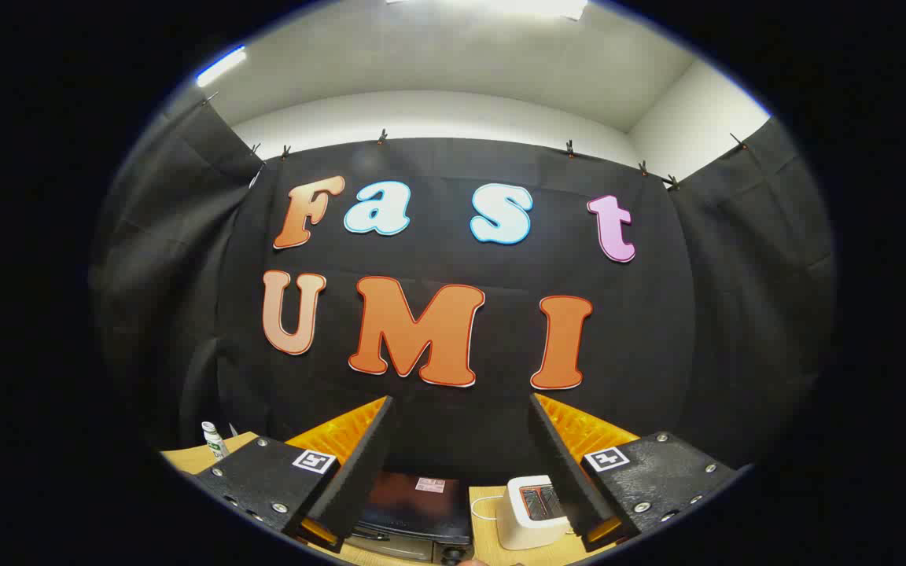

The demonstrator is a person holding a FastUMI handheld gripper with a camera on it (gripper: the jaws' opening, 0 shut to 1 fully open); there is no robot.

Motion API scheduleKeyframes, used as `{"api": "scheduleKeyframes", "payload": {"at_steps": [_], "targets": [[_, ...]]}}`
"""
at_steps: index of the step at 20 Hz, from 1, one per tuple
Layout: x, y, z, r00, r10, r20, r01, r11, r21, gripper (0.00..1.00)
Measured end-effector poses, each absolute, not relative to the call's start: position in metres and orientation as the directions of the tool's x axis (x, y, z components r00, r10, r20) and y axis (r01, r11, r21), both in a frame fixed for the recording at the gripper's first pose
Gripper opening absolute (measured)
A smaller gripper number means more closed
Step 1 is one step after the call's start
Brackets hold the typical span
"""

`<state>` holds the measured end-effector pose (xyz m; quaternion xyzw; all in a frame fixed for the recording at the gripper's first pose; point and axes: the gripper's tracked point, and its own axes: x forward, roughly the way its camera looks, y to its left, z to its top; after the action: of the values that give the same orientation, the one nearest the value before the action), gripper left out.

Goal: Open the toaster oven, put the food inside, and close the toaster oven door.

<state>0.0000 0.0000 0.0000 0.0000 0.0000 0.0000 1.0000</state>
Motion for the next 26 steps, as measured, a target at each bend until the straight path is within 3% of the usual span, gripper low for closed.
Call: {"api": "scheduleKeyframes", "payload": {"at_steps": [18,22,26], "targets": [[0.006,0.021,-0.023,0.997,0.025,-0.075,-0.024,1.000,0.016,0.99],[0.005,0.031,-0.054,0.987,0.027,-0.161,-0.024,0.999,0.021,0.99],[0.000,0.060,-0.111,0.939,0.075,-0.337,-0.038,0.993,0.114,0.99]]}}
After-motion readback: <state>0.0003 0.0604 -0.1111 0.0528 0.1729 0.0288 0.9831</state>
